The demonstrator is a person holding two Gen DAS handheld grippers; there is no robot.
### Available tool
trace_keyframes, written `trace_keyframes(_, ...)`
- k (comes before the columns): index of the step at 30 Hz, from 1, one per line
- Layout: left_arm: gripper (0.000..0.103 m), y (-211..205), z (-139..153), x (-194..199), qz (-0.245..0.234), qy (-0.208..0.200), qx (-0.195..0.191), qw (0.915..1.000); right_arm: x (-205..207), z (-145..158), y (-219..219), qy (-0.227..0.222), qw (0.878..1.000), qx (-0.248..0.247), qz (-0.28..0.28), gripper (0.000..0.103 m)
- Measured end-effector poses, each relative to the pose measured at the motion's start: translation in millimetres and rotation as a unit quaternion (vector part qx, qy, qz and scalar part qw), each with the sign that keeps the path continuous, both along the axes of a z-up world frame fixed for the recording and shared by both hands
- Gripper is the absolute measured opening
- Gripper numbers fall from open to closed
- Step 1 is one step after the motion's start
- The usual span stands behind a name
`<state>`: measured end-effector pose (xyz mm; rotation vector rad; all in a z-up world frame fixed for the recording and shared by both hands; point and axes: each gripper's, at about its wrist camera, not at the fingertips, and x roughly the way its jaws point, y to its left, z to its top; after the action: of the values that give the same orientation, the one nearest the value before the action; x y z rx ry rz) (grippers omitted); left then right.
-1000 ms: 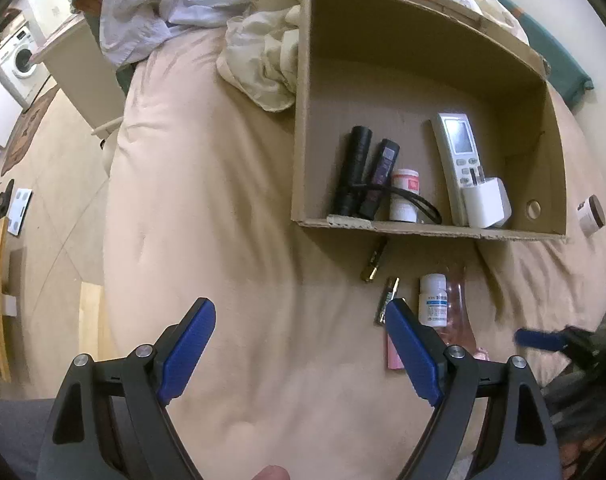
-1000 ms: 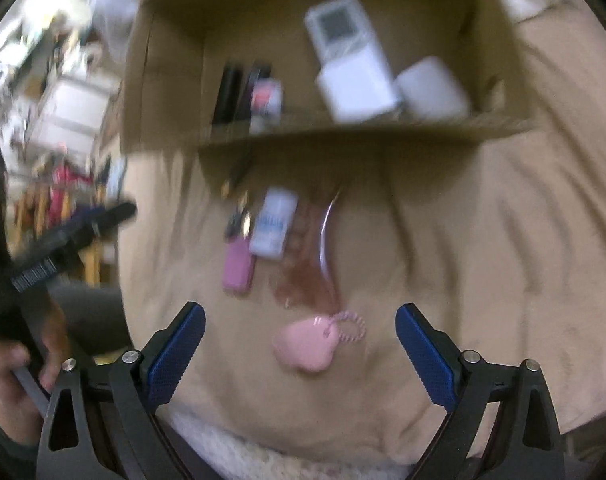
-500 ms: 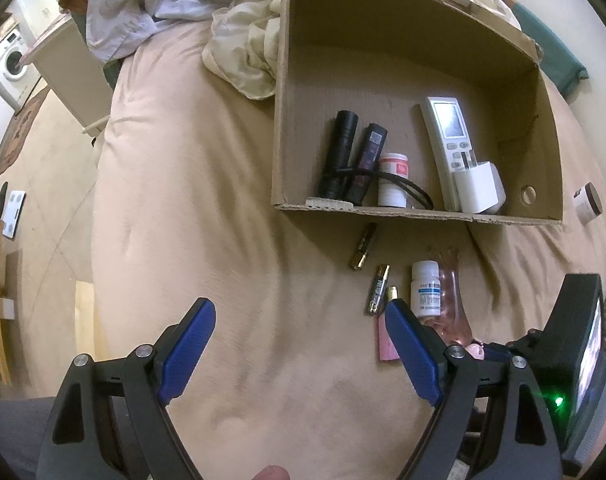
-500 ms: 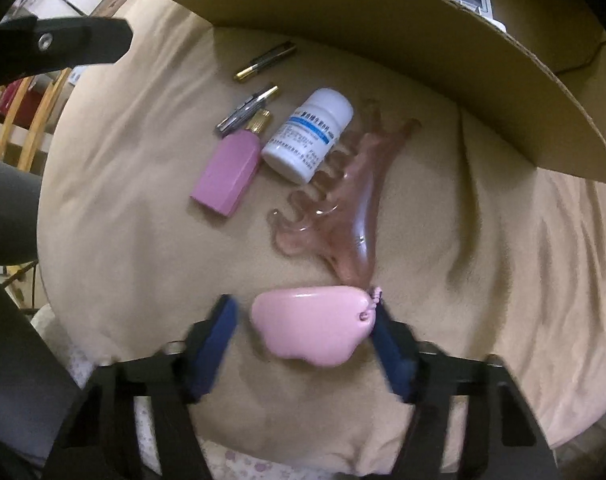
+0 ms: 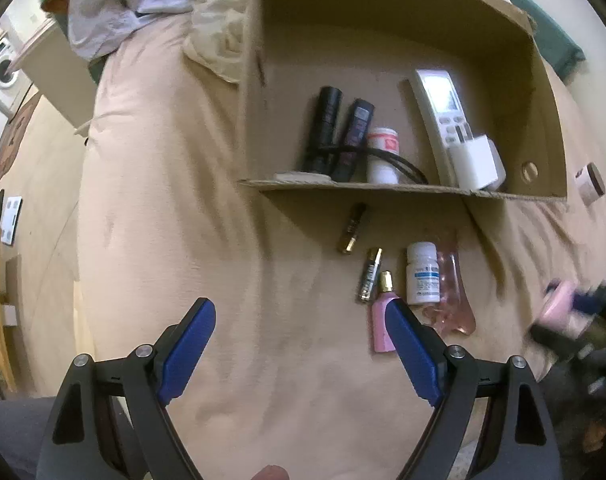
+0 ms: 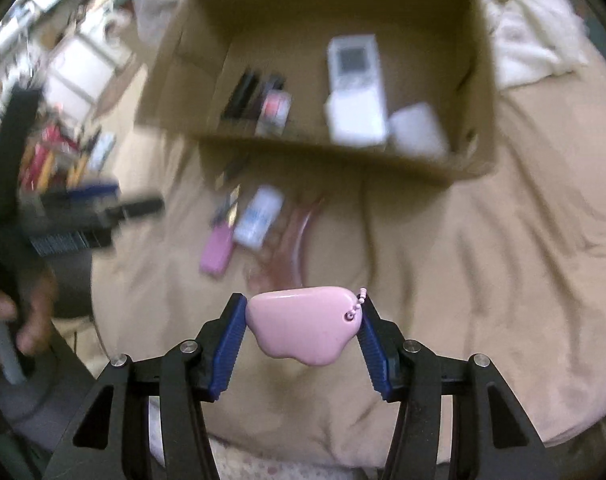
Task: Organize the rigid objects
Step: 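Grasp the pink keychain with the right tool, then grasp the pink perfume bottle with the left tool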
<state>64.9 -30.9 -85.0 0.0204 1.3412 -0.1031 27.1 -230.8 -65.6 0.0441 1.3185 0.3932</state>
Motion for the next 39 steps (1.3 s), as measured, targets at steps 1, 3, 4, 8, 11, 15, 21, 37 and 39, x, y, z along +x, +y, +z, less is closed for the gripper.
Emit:
trace_keyframes(1, 0.085, -5, -2, 0, -0.006, 0.000, 0.000, 1.0000, 5, 7, -4, -0.014, 1.000, 0.009, -0.010, 0.057)
trace_keyframes(3, 0.085, -13, -6, 0, -0.016, 0.000, 0.002, 0.9999, 13, 21, -13, -0.043, 0.998, 0.026, -0.030, 0.057)
trace_keyframes(4, 0.085, -19, -9, 0, -0.026, 0.002, 0.003, 0.9997, 18, 26, -16, -0.056, 0.997, 0.034, -0.039, 0.057)
trace_keyframes(8, 0.077, -41, -23, 0, -0.057, 0.021, -0.001, 0.9982, 35, 42, -26, -0.088, 0.993, 0.042, -0.065, 0.057)
trace_keyframes(11, 0.066, -56, -35, 1, -0.073, 0.036, 0.005, 0.9967, 38, 35, -23, -0.085, 0.992, 0.045, -0.076, 0.057)
trace_keyframes(15, 0.052, -69, -52, 3, -0.089, 0.055, 0.012, 0.9944, 39, 36, -27, -0.078, 0.993, 0.045, -0.082, 0.057)
trace_keyframes(21, 0.033, -75, -57, 3, -0.102, 0.053, 0.010, 0.9933, 32, 35, -33, -0.074, 0.992, 0.050, -0.086, 0.057)
trace_keyframes(37, 0.023, -33, -41, -25, -0.075, 0.064, -0.013, 0.9951, 32, 39, -25, -0.078, 0.992, 0.059, -0.079, 0.057)
trace_keyframes(39, 0.023, -29, -34, -21, -0.076, 0.057, -0.012, 0.9954, 32, 38, -26, -0.076, 0.992, 0.060, -0.081, 0.057)
